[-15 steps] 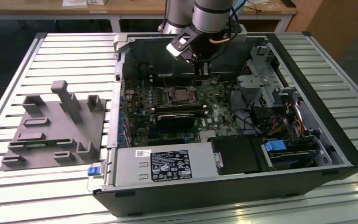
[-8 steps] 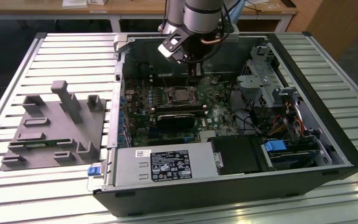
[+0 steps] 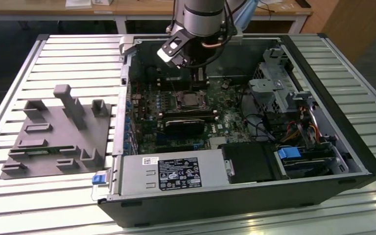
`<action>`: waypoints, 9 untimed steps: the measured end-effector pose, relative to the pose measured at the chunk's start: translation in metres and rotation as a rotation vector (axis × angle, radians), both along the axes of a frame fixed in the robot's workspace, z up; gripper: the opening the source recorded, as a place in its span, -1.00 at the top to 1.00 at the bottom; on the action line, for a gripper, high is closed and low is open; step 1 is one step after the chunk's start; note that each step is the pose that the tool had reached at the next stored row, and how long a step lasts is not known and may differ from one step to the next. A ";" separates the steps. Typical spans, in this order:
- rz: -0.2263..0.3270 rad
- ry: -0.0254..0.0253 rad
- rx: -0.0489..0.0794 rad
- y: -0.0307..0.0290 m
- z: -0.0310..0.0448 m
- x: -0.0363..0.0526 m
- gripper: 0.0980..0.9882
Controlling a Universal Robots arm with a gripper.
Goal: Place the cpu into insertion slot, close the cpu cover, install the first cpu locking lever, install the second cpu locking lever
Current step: 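Close the cpu cover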
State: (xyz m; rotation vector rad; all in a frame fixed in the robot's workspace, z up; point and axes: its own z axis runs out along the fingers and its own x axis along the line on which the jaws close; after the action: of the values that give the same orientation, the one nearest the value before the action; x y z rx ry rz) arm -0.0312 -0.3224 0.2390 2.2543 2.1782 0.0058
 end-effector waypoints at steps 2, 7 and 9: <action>0.000 -0.0007 0.000 -0.0003 -0.0032 -0.0032 0.98; 0.000 -0.0019 0.000 -0.0008 -0.0122 -0.0085 0.98; 0.000 -0.0019 0.000 -0.0009 -0.0144 -0.0098 0.98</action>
State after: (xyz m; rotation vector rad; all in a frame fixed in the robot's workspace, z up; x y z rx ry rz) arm -0.0409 -0.3233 0.2246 2.2533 2.1772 0.0080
